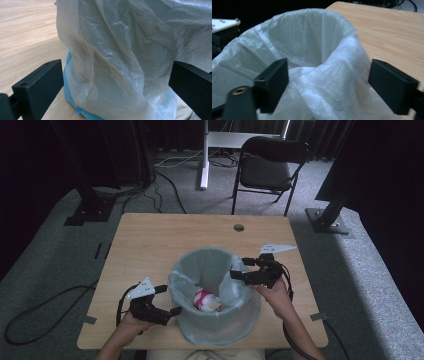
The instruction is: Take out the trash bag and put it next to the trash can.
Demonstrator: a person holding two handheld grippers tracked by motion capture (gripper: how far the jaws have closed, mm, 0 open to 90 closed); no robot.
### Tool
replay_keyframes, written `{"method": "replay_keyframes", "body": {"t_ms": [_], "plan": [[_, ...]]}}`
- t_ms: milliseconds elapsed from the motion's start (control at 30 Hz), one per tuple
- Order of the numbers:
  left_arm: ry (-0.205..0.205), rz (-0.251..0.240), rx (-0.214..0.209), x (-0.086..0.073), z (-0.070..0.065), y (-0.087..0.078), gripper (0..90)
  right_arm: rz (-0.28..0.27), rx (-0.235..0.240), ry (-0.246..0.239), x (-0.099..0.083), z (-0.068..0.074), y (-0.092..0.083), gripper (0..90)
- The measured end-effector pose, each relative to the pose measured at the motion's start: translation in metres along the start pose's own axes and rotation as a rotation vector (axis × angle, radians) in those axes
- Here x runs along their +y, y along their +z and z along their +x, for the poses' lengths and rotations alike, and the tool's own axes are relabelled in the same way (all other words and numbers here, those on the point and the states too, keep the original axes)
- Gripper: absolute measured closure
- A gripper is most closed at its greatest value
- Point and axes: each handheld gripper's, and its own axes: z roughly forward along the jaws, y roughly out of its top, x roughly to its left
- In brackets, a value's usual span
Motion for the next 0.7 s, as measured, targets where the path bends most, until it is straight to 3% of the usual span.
{"method": "replay_keyframes", "body": {"t_ms": [67,200,267,333,467,600,700], "plan": [[-0.011,-0.008,-0.012,0.0010,0.0015,0.0005,0.3,0.013,0.018,-0.007,-0.0003,0.0009,0.0021,27.9],[-0.019,-0.002,-0.038,0.0020,0.0026,0.0018,0.4,0.039,-0.032,-0.031,-0.0019,0.0041,0.0072,38.5],[-0.019,-0.007,-0.059,0.0018,0.0034,0.0015,1.9,0.048,-0.025,-0.025,-0.0028,0.0026,0.0087,42.9],[0.009,-0.033,-0.111,-0.0004,0.0054,0.0001,11.0,0.053,-0.036,-0.028,-0.0030,0.0025,0.0088,45.4],[0.015,-0.053,-0.145,-0.0017,0.0070,-0.0003,19.7,0.068,-0.066,-0.031,-0.0020,0.0028,0.0089,52.6],[0.001,-0.064,-0.158,-0.0008,0.0058,-0.0034,43.3,0.074,-0.095,-0.031,-0.0016,0.0012,0.0071,56.5],[0.002,-0.066,-0.161,0.0001,0.0034,-0.0034,52.8,0.075,-0.105,-0.028,-0.0010,0.0002,0.0067,57.1]]}}
